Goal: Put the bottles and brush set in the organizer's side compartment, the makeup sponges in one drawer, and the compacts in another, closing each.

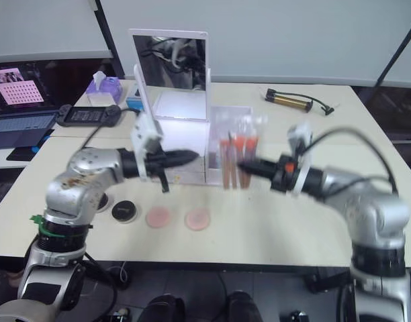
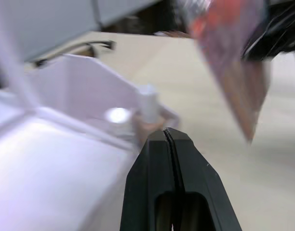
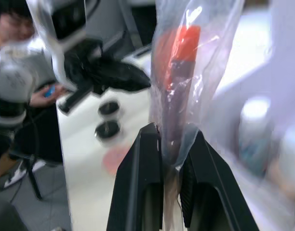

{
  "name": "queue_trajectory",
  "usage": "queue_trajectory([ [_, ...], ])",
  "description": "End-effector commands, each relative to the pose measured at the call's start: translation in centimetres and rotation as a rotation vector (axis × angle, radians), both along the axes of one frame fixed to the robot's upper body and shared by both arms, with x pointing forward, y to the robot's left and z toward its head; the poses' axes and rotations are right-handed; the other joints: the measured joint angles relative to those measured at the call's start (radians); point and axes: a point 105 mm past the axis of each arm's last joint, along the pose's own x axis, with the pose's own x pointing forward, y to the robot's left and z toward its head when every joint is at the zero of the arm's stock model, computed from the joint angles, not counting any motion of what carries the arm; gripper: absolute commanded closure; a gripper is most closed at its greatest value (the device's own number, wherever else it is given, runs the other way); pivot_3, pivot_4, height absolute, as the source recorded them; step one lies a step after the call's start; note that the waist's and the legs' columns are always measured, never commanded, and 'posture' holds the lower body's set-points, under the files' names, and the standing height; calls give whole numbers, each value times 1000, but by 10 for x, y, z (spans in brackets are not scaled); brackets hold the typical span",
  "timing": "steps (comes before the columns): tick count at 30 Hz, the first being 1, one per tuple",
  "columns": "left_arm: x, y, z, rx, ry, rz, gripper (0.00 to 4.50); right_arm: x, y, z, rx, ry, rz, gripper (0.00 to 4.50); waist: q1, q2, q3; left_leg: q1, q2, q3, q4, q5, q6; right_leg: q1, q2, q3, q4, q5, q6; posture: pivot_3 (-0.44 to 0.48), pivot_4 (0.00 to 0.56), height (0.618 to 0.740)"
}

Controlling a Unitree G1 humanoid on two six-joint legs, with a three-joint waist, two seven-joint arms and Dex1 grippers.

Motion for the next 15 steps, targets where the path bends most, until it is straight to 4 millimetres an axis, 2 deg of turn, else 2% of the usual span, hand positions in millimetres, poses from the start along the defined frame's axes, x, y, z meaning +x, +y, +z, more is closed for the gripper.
queue_trajectory([
  [1, -8, 21, 15, -30, -31, 21, 4500, 17, 1, 21, -59, -172, -13, 4401, 0, 0, 0, 0, 0, 0, 0, 0, 0, 0, 0, 0, 0, 0, 0, 0, 150, 706],
  [4, -20, 29, 14, -31, -10, 4, 4500, 37, 6, 35, -104, -293, -6, 4401, -1, 1, 0, 0, 0, 2, 0, 0, 0, 0, -1, 1, -1, 0, 0, 0, 150, 706],
  [6, -30, 31, 11, -26, 6, -9, 4500, 58, 11, 42, -139, -372, -32, 4401, -1, 1, 1, 0, 0, 4, 0, 0, 0, 0, -1, 1, -1, 0, 0, 0, 150, 706],
  [10, -46, 29, 10, -61, 27, -22, 4500, 87, 18, 46, -152, -453, -70, 4401, 1, 1, 1, -1, 1, 8, 0, 0, 0, -1, -1, 0, 0, 0, 0, 0, 150, 706],
  [15, -63, 30, 8, -98, 61, -6, 4500, 113, 22, 39, -161, -513, -155, 4401, -1, 1, 1, 0, 1, 9, 0, 1, -3, -1, -2, 1, 0, 0, 0, 0, 150, 706],
])
